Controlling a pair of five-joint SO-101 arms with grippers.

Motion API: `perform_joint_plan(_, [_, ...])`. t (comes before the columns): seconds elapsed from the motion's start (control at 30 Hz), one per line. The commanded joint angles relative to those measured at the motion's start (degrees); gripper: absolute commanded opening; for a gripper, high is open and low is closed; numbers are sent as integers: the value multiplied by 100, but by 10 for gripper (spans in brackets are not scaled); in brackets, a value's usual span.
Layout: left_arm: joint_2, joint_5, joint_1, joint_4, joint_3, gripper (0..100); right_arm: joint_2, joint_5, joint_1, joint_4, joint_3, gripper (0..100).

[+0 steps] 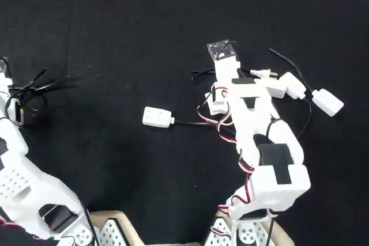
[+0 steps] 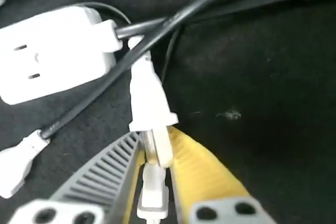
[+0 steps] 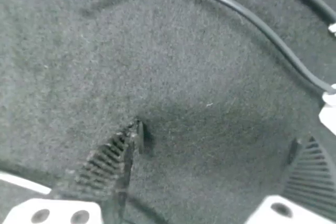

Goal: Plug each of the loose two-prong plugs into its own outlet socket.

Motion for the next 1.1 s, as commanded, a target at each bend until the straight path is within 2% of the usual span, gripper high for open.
perform_joint_plan(0.0, [-237, -53, 4, 105, -145, 30, -251, -53, 44, -88, -22, 431])
perform_joint_plan(0.2, [-870, -536, 145, 1204, -171, 29, -251, -53, -9, -88, -22, 431])
perform_joint_plan(0.53, [-2646, -501, 242, 2347, -145, 29, -251, -44, -97, -79, 4, 431])
perform_joint_plan(0.63, [-3138, -114, 470, 2505, -145, 29, -251, -9, -105, -53, 4, 431])
perform_joint_plan(0.73, [-3613, 334, 813, 2400, -22, 29, -251, 0, -105, -9, 13, 431])
perform_joint_plan(0.83, [-4167, 976, 1332, 1925, 549, 29, -303, 0, -114, 176, 4, 431])
perform_joint_plan(0.93, [-4976, 1820, 1815, 1169, 1473, 30, -303, 0, -114, 202, 4, 431])
perform_joint_plan(1.07, [-6488, 2462, 2633, 202, 3081, 30, -356, 0, -211, 211, 13, 430])
